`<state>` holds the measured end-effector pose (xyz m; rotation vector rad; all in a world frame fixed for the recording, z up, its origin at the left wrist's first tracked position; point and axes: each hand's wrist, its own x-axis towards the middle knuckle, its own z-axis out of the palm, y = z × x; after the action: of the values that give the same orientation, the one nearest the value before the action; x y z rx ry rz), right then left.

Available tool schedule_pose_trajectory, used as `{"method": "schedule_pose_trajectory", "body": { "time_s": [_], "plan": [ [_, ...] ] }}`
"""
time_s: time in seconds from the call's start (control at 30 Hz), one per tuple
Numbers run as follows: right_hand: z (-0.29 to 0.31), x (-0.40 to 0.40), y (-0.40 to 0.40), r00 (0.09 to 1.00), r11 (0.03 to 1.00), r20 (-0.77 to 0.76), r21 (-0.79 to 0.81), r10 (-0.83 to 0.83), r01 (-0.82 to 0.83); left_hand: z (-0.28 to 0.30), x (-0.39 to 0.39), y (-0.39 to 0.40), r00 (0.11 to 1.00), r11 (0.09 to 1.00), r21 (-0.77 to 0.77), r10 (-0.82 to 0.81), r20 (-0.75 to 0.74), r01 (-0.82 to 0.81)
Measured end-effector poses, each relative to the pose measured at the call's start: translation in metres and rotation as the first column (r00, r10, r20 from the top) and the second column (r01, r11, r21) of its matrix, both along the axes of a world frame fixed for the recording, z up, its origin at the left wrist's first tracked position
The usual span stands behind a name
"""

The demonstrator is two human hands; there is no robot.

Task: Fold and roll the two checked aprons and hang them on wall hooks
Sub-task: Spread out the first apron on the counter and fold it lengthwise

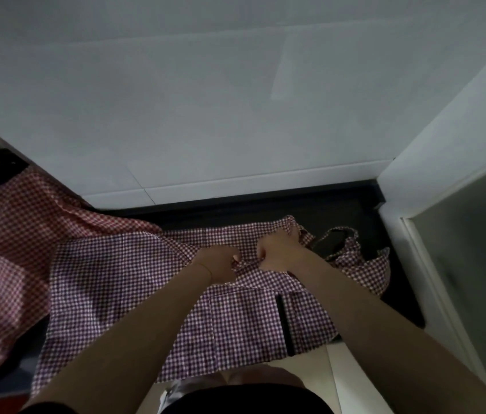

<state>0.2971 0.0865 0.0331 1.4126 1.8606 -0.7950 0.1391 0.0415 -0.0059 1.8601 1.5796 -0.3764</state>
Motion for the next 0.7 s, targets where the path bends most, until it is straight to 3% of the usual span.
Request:
{"method": "schedule_pose_trajectory", "body": {
  "time_s": [0.07, 0.2, 0.37, 0.7],
  "plan": [
    [-0.001, -0.003, 0.007, 0.998, 0.998, 0.058, 0.038, 0.039, -0.042, 0.002, -0.004, 0.003, 1.0, 1.0, 0.025, 0.011, -0.005, -0.011],
    [-0.008, 0.024, 0.018, 0.997, 0.951, -0.078, 0.31, 0.007, 0.017, 0.001, -0.009, 0.012, 0.995, 0.987, 0.141, 0.085, -0.055, -0.076],
    [-0.021, 0.033, 0.035, 0.999, 0.885, -0.031, 0.464, -0.009, 0.022, -0.006, -0.007, 0.021, 0.977, 0.951, 0.287, 0.159, -0.143, -0.113],
    [-0.053, 0.036, 0.051, 0.992, 0.9, -0.088, 0.421, -0.086, 0.115, -0.032, -0.004, 0.015, 0.97, 0.983, 0.074, 0.181, -0.163, -0.171]
  ]
}}
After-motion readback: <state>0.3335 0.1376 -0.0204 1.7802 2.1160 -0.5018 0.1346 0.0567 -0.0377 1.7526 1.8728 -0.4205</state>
